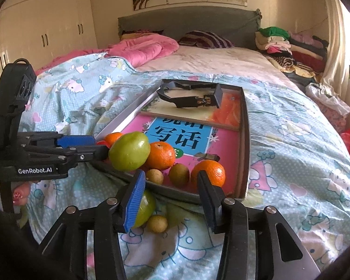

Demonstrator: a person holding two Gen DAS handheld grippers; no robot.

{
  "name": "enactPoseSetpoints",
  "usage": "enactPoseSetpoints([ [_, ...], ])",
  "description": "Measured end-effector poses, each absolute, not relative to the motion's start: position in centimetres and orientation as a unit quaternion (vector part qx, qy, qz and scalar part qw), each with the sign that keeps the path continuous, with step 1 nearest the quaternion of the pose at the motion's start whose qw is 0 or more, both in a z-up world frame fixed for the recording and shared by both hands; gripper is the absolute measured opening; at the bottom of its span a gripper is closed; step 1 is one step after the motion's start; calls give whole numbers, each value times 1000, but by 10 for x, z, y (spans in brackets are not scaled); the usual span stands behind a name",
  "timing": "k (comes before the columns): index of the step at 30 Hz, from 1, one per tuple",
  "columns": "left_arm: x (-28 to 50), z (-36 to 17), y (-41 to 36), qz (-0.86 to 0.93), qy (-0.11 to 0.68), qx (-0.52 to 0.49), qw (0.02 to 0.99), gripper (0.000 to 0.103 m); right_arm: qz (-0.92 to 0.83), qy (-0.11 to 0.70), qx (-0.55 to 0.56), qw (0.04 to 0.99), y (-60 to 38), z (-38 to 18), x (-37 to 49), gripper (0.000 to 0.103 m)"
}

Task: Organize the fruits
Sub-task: 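Lower the tomato and brown fruit into the tray and open both grippers, then grasp the last green lime with the left gripper while the right gripper grasps a brown fruit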

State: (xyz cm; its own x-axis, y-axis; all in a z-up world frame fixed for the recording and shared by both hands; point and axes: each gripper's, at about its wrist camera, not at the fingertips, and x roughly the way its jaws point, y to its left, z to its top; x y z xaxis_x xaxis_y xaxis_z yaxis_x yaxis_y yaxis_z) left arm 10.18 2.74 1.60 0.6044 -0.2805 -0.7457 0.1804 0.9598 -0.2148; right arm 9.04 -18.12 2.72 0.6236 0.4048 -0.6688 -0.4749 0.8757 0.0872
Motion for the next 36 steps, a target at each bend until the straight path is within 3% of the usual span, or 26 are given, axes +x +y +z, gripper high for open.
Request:
enactPoseSetpoints([
  [6,90,29,27,-130,406,-57,903,62,239,351,-57,904,-189,33,78,52],
  [12,75,41,24,-139,399,-55,905,66,234,351,-70,904,-196,33,65,53],
  [36,67,4,-42,-202,470,-44,858,67,267,386,-112,876,-186,-12,41,50],
])
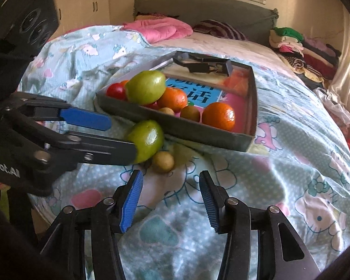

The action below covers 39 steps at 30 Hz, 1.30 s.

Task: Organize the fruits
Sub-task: 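Grasp the last green lime with the left gripper while the right gripper grasps a brown fruit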

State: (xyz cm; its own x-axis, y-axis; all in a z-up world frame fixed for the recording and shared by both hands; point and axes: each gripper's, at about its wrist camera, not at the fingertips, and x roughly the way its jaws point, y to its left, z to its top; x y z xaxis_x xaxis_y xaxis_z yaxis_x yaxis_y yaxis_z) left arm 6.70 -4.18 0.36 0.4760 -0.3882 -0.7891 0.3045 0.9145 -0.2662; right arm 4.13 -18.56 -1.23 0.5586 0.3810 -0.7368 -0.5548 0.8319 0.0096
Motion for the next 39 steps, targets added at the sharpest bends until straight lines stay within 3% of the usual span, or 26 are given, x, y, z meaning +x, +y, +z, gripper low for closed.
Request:
enactPoseSetpoints([
  [4,79,-7,-49,-197,482,-50,853,58,274,387,-111,873,-182,-14,45,44],
  [7,86,-18,-50,-188,493,-44,848,45,279,390,-113,870,-178,-17,51,39],
  [24,86,-22,-24,-200,503,-88,836,45,308,391,-141,856,-152,-33,89,23],
  [39,87,-22,-27,-197,503,-86,837,44,281,386,-49,877,-193,-7,72,23],
])
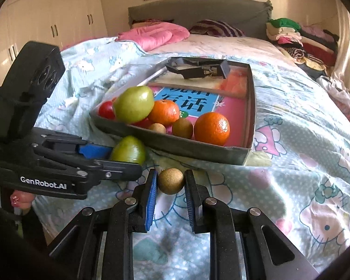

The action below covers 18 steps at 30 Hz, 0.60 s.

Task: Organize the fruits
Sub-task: 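Grasp the last green lime with the left gripper while the right gripper grasps a brown fruit, then lower the lime and brown fruit into the tray and open both grippers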

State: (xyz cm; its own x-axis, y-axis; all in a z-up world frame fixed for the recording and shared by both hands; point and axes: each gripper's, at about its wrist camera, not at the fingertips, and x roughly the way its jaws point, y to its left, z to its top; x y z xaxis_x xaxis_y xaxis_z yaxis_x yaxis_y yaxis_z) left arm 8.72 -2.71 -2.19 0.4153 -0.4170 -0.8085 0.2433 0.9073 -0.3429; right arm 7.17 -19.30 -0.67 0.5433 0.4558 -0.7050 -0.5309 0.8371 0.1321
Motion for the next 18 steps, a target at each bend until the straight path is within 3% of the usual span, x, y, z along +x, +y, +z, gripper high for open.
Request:
enactPoseSetpoints([
  [18,79,35,33,-128,435,-100,886,44,287,352,-25,891,-192,27,76,23],
])
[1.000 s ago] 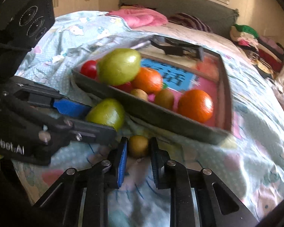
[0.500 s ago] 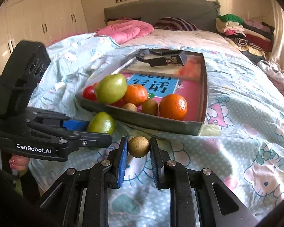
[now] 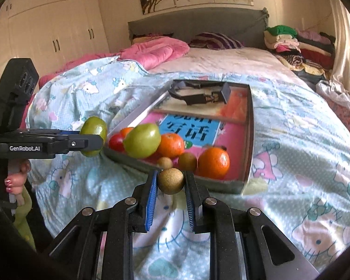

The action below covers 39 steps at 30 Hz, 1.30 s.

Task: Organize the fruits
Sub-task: 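Lower the lime and brown fruit into the tray and open both grippers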

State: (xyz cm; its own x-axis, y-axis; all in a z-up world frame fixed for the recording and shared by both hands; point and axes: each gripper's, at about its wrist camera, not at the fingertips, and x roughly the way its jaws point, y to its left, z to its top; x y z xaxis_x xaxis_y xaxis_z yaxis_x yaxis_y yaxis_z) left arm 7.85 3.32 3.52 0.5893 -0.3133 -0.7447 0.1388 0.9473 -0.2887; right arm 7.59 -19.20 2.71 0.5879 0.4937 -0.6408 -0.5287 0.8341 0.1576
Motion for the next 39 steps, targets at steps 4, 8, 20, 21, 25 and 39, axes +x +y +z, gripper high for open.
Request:
enactPoseSetpoints([
  [4,91,30,30,-122,434,-97,887,44,286,345,-32,894,-185,32,85,23],
  [8,97,27,26,-123,431,-91,889,44,283,341,-34,896,-181,35,93,23],
  [20,106,21,20,-124,426,-71,893,44,268,348,-55,897,-167,26,107,23],
  [21,107,20,20,-124,426,-70,893,44,269,348,-56,896,-166,25,107,23],
  [25,108,20,20,-125,426,-70,893,44,267,351,-61,895,-160,20,109,23],
  [39,110,19,20,-125,425,-66,894,44,263,363,-50,892,-158,11,114,24],
])
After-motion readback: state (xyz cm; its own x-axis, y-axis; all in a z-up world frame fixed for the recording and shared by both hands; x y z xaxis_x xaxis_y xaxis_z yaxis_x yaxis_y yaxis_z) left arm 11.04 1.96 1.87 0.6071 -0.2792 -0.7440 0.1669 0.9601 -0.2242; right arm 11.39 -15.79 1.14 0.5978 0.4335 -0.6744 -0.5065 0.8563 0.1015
